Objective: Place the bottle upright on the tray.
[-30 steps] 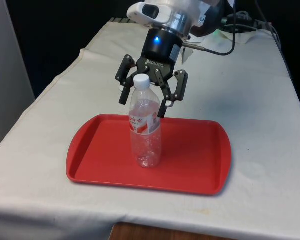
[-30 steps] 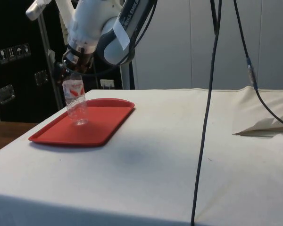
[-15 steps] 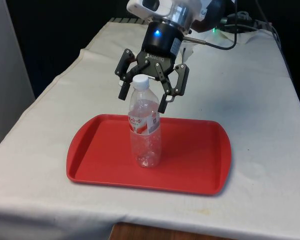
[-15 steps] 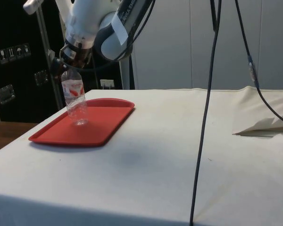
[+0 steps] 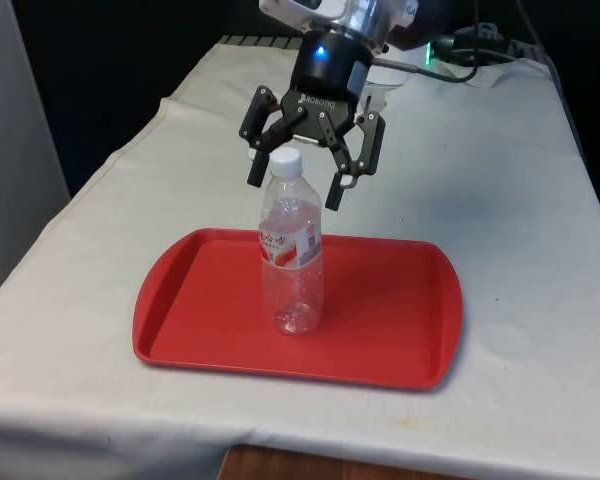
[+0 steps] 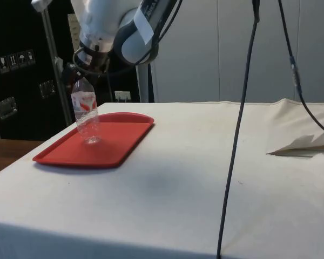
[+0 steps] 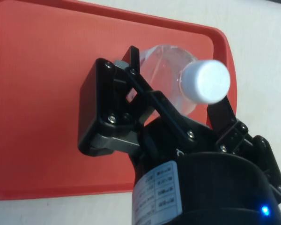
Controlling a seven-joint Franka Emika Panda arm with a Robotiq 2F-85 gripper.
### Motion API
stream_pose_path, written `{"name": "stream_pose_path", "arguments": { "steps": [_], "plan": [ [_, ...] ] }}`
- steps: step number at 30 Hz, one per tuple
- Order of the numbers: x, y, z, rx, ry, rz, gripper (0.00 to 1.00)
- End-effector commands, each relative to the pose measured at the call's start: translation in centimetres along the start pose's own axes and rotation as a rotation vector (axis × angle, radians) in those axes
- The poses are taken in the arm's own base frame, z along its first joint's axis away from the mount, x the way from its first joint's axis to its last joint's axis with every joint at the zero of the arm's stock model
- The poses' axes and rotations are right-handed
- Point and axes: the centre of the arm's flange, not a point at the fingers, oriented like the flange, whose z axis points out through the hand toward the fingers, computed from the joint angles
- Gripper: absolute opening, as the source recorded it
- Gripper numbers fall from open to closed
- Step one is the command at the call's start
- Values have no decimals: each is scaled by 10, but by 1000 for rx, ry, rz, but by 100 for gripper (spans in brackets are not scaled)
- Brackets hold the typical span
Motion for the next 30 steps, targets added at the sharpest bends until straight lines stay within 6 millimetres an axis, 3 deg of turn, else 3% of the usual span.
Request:
{"name": "stream_pose_path", "arguments": {
  "steps": [1,18,30],
  "plan": [
    [-1,1,-4,-1,5,1,100],
    [-5,7,-28,19,-13,14,100],
    [21,16,-51,10,-7,36,100]
  ]
}}
